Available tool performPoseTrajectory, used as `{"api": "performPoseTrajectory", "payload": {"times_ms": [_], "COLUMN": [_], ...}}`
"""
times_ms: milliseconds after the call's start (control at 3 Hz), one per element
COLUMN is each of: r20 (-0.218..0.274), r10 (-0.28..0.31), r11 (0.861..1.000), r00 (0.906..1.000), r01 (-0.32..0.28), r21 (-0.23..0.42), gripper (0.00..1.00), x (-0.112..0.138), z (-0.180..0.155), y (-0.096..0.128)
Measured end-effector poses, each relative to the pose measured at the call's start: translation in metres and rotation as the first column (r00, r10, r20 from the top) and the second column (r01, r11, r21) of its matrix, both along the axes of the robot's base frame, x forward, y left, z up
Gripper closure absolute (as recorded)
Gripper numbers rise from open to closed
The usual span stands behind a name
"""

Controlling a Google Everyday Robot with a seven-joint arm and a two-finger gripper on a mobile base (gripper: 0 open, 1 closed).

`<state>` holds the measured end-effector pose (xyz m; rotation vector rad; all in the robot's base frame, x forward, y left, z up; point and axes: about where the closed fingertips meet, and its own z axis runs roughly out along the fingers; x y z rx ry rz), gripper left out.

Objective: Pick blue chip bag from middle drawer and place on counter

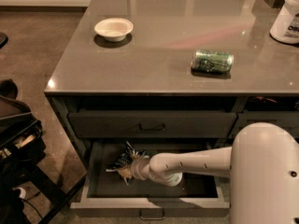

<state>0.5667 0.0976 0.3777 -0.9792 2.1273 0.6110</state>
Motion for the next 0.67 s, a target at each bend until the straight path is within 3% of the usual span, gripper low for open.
{"api": "performPoseTrajectory", "payload": {"times_ms": [333,667], "r20": [-0.066,-0.125], "r10": [-0.078,-0.166], "r11": [0.997,0.986], "r00": [0.9948,0.9781], "r01": [0.079,0.166], "r21": [0.012,-0.010], "gripper": [1.00,1.00], "x": [-0.023,-0.068], "z": [0.032,0.077], "y": [-0.033,-0.063]}}
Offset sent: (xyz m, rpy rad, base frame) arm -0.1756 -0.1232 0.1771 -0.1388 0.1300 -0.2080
